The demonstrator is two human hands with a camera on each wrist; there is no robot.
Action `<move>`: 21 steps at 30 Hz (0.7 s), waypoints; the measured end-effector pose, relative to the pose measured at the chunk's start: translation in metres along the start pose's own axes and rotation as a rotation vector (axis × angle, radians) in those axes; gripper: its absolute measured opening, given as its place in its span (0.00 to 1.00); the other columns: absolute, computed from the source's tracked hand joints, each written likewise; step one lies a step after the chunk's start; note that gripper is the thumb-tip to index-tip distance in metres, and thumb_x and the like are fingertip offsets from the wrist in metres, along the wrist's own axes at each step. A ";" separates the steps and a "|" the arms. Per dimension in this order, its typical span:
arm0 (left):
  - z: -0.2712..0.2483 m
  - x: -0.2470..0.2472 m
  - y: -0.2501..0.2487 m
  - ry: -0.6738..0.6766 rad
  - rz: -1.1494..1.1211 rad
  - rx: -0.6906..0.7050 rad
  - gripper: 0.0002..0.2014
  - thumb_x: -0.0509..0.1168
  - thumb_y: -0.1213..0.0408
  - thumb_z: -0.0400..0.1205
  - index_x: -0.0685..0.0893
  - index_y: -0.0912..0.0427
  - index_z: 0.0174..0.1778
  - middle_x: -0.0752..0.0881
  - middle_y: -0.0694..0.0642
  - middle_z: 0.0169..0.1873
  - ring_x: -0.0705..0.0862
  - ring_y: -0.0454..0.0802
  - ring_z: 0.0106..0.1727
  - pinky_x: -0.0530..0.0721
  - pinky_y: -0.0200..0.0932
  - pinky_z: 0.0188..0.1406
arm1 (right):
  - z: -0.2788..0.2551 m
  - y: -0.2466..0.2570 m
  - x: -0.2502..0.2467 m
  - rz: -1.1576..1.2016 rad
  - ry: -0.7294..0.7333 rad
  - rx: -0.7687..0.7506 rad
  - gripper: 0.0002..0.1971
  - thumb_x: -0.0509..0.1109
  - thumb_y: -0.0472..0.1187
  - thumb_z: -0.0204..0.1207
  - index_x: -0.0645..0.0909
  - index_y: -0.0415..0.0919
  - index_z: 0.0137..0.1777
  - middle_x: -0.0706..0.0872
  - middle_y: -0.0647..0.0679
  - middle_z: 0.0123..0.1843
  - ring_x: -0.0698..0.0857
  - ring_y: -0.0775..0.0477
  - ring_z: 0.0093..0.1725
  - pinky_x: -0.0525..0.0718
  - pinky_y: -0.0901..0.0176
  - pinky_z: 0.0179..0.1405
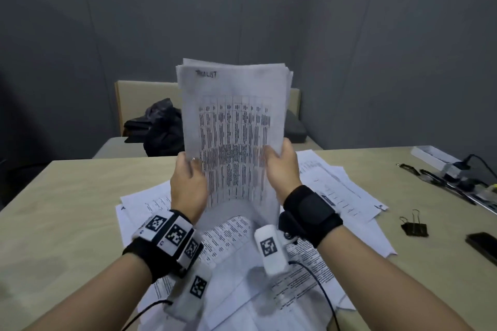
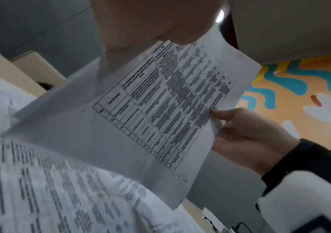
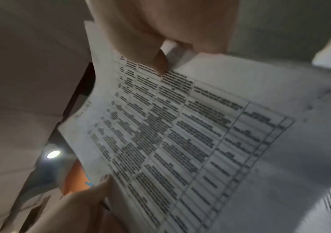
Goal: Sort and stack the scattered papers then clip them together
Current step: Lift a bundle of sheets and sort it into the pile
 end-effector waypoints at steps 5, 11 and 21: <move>0.014 -0.019 -0.019 -0.082 0.046 0.093 0.13 0.49 0.61 0.89 0.73 0.60 0.65 0.80 0.48 0.49 0.77 0.49 0.52 0.72 0.42 0.54 | 0.007 0.018 -0.011 0.110 0.063 -0.119 0.10 0.59 0.32 0.85 0.74 0.47 0.60 0.85 0.57 0.53 0.84 0.64 0.50 0.82 0.74 0.48; -0.009 -0.016 0.017 0.108 0.195 -0.082 0.22 0.48 0.44 0.85 0.71 0.61 0.58 0.79 0.49 0.41 0.78 0.50 0.40 0.78 0.46 0.40 | -0.011 -0.011 -0.011 -0.058 0.253 0.075 0.13 0.63 0.38 0.84 0.71 0.41 0.67 0.84 0.50 0.59 0.84 0.54 0.56 0.82 0.62 0.58; -0.008 -0.003 0.024 0.024 0.136 -0.199 0.11 0.44 0.57 0.89 0.65 0.61 0.54 0.75 0.54 0.34 0.73 0.51 0.31 0.71 0.46 0.32 | -0.008 -0.014 -0.006 0.007 0.150 0.098 0.18 0.55 0.34 0.87 0.69 0.44 0.75 0.82 0.54 0.65 0.81 0.54 0.61 0.78 0.71 0.55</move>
Point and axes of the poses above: each hand's wrist, its own z-axis towards the middle knuckle, its own x-axis out of the palm, y = z × x, the point moved 3 cm from there along z, towards the middle knuckle
